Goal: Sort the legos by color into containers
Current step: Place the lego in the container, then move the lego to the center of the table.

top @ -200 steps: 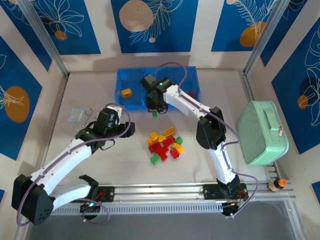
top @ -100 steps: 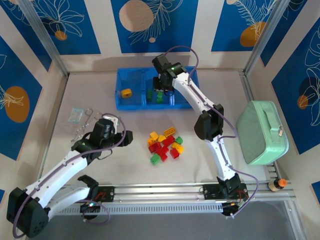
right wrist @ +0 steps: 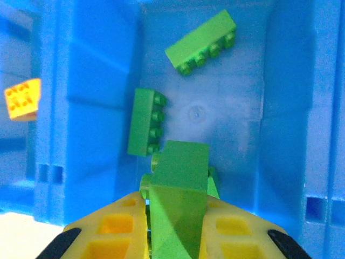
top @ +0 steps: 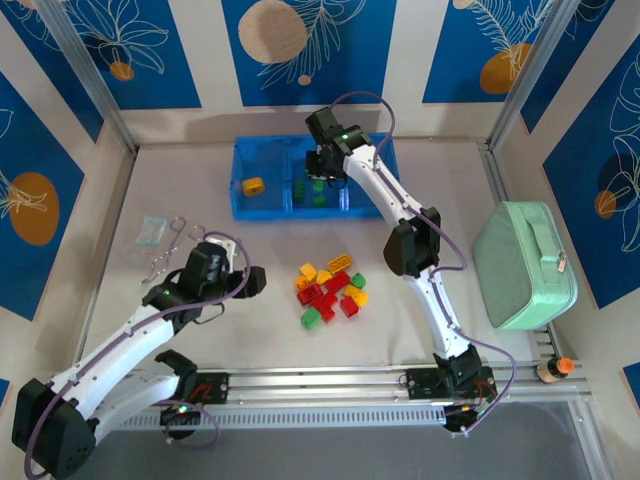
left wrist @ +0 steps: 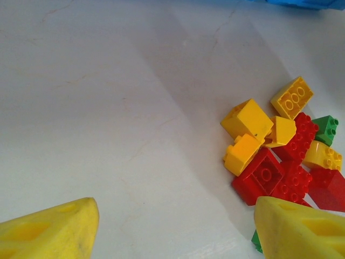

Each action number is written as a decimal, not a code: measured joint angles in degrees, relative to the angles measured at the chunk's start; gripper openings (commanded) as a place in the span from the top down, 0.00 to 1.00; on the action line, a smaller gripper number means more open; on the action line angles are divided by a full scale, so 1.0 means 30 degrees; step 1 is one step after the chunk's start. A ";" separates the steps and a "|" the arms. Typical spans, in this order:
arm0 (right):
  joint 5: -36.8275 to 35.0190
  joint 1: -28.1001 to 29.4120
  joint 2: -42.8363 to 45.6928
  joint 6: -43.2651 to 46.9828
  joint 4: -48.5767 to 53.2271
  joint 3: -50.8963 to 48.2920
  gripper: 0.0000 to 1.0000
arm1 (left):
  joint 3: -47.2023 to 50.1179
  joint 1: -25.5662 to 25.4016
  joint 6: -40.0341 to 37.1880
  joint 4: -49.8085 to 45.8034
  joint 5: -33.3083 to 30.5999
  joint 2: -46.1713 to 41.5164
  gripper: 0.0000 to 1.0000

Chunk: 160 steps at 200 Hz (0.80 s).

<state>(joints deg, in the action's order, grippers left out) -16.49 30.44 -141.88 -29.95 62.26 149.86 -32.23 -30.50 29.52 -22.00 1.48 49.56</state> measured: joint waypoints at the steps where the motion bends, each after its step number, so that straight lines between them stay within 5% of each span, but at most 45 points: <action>1: 0.0000 -0.0007 -0.0007 0.0000 -0.0007 0.0036 0.77 | -0.0007 -0.0007 0.0000 0.0000 0.0000 0.0000 0.24; 16: -0.0007 -0.0036 -0.0036 0.0022 -0.0029 0.0379 0.50 | -0.0219 -0.0058 -0.0168 -0.0051 0.0000 0.0029 0.24; 28: 0.0007 -0.0036 -0.0036 0.0117 -0.0007 0.0612 0.42 | -0.0430 -0.0058 -0.0313 -0.0095 0.0015 0.0102 0.24; 91: -0.0211 -0.0007 0.1494 0.0051 0.0131 -0.1428 0.40 | -0.1515 -0.1158 -0.0889 0.0029 0.0597 0.1923 0.22; 160: -0.0933 0.0619 1.1570 -0.0474 -0.2929 -1.2728 0.40 | -0.4095 -0.2004 -0.1151 0.0423 0.2135 0.6761 0.22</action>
<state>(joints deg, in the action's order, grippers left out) -19.29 32.29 -107.18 -31.38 53.47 111.68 -44.51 -36.51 26.06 -20.73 7.88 69.84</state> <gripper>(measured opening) 0.600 0.778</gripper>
